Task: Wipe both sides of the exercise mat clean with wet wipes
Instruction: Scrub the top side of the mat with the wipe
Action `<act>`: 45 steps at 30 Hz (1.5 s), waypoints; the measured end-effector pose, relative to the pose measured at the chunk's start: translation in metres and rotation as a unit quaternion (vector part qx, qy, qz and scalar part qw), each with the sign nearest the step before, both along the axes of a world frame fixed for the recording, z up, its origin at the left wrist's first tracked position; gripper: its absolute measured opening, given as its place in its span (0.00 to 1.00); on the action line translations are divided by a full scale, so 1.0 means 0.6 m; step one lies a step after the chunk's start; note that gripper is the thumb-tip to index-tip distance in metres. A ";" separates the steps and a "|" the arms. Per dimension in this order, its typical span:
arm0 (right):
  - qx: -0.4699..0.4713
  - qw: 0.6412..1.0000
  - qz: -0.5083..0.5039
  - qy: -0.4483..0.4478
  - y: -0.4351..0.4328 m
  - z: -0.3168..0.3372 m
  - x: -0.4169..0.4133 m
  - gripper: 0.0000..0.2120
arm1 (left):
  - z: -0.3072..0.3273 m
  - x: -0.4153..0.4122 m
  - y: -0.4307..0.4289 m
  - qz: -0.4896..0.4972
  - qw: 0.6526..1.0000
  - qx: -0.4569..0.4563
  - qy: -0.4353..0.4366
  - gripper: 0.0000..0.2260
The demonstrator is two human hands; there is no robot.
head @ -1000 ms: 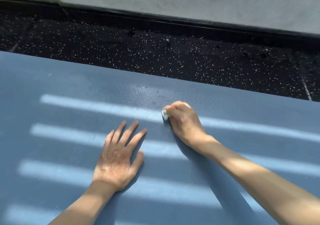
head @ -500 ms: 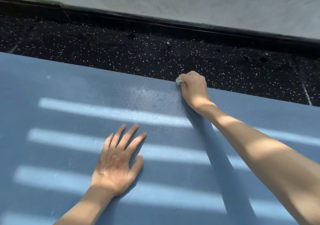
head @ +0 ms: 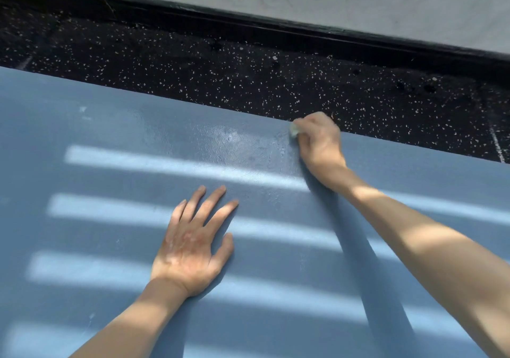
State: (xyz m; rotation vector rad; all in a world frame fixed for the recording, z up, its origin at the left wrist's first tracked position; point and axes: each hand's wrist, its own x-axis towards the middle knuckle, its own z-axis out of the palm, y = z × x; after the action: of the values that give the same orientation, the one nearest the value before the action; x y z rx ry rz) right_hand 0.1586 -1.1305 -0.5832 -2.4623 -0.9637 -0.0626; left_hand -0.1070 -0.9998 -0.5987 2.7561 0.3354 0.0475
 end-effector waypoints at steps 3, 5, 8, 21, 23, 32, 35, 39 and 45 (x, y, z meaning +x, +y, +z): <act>0.050 0.999 -0.016 -0.003 -0.014 0.012 -0.011 0.07 | 0.000 0.000 0.000 0.002 1.000 -0.005 0.002 0.23; 0.021 0.999 0.049 0.006 -0.032 0.011 -0.067 0.05 | 0.000 -0.001 0.000 0.000 1.000 -0.003 0.003 0.23; 0.016 0.997 0.071 0.009 -0.045 0.017 -0.058 0.05 | 0.000 0.001 0.002 -0.002 1.000 0.001 0.001 0.23; 0.022 0.998 -0.052 0.012 -0.049 0.016 -0.003 0.09 | 0.001 0.002 0.001 -0.003 1.000 0.002 0.005 0.24; 0.015 0.999 0.023 0.019 -0.063 0.010 -0.061 0.09 | 0.002 0.001 0.002 -0.003 1.000 0.001 0.009 0.24; -0.004 1.000 0.025 0.010 -0.086 0.014 -0.040 0.06 | 0.004 0.003 0.002 0.001 1.000 0.004 0.014 0.24; -0.036 0.999 0.017 0.002 -0.088 0.025 0.013 0.07 | 0.003 0.003 0.003 0.002 1.000 0.009 0.014 0.24; -0.050 0.995 -0.086 -0.003 -0.083 0.030 0.035 0.07 | 0.004 0.005 0.001 0.002 1.000 0.010 0.016 0.24; -0.094 0.995 -0.026 -0.025 -0.111 0.020 0.042 0.08 | 0.005 0.005 0.001 0.001 1.000 0.011 0.016 0.24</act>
State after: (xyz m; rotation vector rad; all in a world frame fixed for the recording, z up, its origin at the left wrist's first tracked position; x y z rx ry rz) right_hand 0.1836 -1.1968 -0.5713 -2.6702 -0.9652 -0.0534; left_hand -0.1041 -0.9991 -0.5959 2.7818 0.3494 0.0067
